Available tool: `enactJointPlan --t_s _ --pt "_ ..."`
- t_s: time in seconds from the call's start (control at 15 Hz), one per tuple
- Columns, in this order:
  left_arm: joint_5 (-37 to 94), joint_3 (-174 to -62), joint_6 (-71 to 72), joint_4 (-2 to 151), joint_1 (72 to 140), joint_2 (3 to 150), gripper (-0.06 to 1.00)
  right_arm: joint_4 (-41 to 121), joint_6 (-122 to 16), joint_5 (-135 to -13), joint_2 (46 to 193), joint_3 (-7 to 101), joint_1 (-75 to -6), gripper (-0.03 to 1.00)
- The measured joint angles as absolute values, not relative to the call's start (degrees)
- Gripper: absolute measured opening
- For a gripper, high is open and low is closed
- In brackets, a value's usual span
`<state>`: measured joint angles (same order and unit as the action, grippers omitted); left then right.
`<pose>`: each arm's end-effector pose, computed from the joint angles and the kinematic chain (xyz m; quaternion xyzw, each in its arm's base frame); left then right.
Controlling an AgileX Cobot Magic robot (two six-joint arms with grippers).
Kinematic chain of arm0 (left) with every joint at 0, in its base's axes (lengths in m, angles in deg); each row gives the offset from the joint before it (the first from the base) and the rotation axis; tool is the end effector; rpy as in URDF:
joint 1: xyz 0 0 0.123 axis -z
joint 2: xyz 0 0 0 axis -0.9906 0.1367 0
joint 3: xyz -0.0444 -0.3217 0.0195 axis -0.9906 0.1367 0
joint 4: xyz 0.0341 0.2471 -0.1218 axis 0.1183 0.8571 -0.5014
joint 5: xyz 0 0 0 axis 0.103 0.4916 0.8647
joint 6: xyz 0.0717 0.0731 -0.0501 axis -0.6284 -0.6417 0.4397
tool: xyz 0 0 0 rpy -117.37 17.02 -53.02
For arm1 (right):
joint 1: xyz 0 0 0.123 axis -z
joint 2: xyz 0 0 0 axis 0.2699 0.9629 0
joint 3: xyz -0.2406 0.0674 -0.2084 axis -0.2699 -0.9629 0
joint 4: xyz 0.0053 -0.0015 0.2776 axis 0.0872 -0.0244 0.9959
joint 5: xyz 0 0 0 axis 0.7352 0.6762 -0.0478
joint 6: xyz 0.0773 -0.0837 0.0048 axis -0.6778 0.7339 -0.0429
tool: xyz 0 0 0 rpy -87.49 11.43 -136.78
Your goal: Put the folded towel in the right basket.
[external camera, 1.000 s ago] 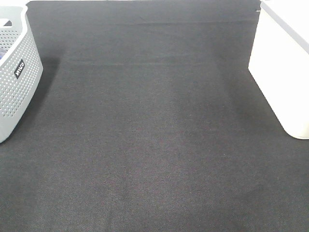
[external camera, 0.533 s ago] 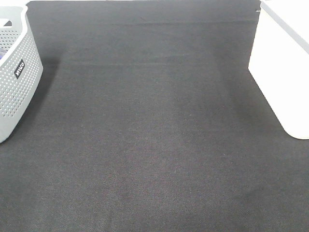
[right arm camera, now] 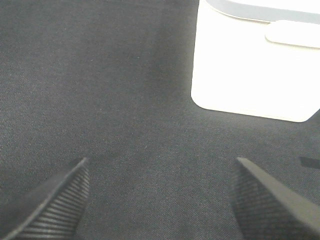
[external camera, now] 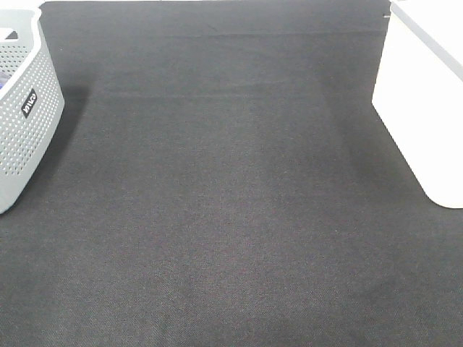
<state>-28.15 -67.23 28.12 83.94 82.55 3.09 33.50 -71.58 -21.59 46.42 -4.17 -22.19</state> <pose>-0.0030 -0.0070 0.2807 0.0533 0.8479 -0.0071 0.5274 -0.0043 0.0024 0.2799 -0.0809 0.8502 0.0249 0.5197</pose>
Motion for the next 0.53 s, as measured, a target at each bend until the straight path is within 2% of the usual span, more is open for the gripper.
enactJointPlan --t_s 0.53 --pt "-28.1 -67.2 28.1 83.9 82.5 3.1 0.88 33.5 -71.6 -21.6 46.4 -4.2 -22.2 0.73"
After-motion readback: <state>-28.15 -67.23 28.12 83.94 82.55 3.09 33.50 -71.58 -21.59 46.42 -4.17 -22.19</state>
